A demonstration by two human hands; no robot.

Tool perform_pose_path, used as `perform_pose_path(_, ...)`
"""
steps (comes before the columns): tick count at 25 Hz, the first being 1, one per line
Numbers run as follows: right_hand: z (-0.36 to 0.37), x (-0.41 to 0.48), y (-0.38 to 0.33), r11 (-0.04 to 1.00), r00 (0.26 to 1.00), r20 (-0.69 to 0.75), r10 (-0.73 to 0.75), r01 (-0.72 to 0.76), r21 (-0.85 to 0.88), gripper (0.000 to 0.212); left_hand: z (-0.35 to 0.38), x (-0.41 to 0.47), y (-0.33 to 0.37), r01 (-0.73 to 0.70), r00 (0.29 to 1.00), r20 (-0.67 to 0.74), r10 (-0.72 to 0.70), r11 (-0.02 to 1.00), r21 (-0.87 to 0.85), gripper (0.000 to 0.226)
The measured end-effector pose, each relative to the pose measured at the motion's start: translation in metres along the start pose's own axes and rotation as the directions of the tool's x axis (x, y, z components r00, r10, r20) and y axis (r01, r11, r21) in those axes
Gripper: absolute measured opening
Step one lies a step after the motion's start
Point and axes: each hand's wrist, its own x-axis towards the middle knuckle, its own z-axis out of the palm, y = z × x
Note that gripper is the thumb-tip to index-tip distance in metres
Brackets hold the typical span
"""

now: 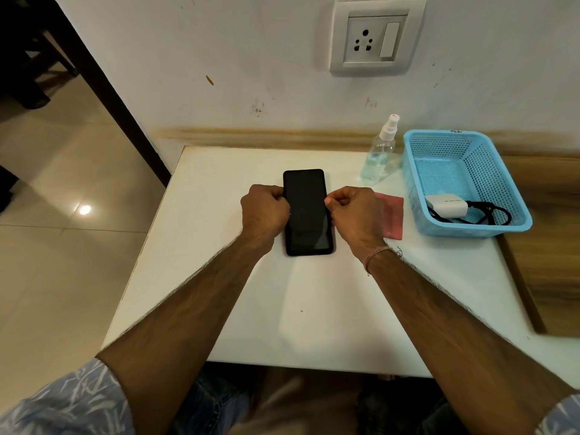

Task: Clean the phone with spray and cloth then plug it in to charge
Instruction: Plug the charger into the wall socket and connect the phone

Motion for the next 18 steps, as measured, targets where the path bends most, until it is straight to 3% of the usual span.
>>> perform_pose_path(4, 0.000, 0.000, 0.001, 1.000, 1.000, -0.006, 0.016, -0.016, -0.022, 0.009, 0.004, -0.001, -0.001, -0.068, 0.995, 0.082, 0.059, 0.991, 0.113, 0.013)
perform_pose_path(9, 0.000, -0.002, -0.001, 0.999, 1.000, -0.002, 0.022, -0.023, -0.035, 0.008, 0.005, -0.001, -0.004, -0.145, 0.984, 0.144, 0.109, 0.953, 0.265, 0.031)
perform_pose_path(15, -0.007, -0.006, -0.002, 0.999, 0.999, 0.036, 0.010, -0.009, -0.045, 0.012, 0.006, -0.006, -0.008, -0.142, 0.987, 0.103, 0.121, 0.963, 0.230, 0.023)
perform_pose_path(18, -0.023, -0.010, -0.004, 0.995, 0.999, -0.019, -0.031, 0.029, -0.096, 0.015, 0.003, -0.011, -0.014, -0.128, 0.990, 0.079, 0.115, 0.974, 0.185, 0.026)
